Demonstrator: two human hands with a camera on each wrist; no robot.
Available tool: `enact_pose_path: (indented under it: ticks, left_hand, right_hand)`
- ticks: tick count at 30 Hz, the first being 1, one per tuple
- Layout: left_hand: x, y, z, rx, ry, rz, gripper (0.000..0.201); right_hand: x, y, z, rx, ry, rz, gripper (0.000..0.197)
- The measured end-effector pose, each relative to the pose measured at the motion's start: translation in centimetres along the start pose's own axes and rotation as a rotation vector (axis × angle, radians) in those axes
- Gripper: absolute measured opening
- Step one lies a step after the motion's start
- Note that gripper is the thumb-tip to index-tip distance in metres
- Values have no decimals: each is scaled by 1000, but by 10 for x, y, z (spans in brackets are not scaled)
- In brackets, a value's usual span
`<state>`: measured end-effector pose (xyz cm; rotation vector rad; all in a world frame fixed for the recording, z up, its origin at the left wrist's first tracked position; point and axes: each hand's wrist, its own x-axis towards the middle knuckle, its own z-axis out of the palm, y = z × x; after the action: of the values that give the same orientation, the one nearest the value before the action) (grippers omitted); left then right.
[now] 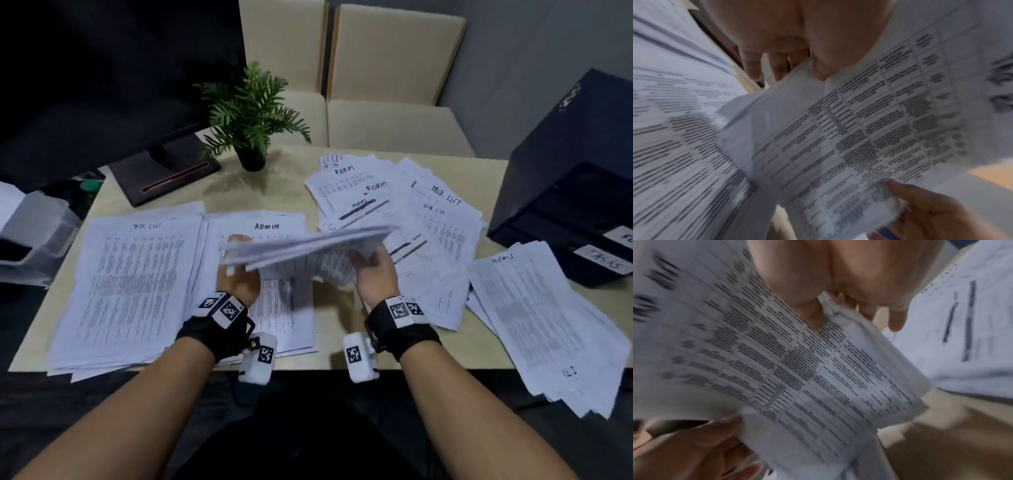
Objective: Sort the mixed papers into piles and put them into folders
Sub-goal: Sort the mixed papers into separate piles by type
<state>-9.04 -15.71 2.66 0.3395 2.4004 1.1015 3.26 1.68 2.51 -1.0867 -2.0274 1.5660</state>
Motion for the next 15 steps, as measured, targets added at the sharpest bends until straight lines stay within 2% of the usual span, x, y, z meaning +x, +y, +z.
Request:
enact_pose_path:
  ticks: [2, 3, 5, 6, 8, 11, 13, 15]
  left_hand:
    - [3, 6, -3, -178, 196, 71, 9]
    - [2, 10, -7, -239, 252, 87, 9]
    - [2, 7, -9, -308, 211, 79, 18]
    - [1, 3, -10, -307, 153, 64, 26]
    - [-1, -12, -11, -245, 129, 33, 36]
    - [-1, -37, -24, -242, 171, -30, 39]
    - [-1, -53, -39, -232, 175, -69, 39]
    - [1, -69, -57, -278, 186, -98, 41]
  right_hand:
    - [2, -6, -5, 52, 5, -20, 15]
    - [4, -6, -5, 75, 6, -29, 18]
    - [10, -8, -1, 105, 14, -10, 21]
    - [12, -8, 5, 114, 16, 8, 22]
    - [15, -9, 17, 121, -8, 48, 20]
    - [11, -9, 38, 146, -102, 124, 12]
    - [4, -9, 56, 130, -192, 172, 17]
    - [-1, -10, 79, 20, -300, 206, 28]
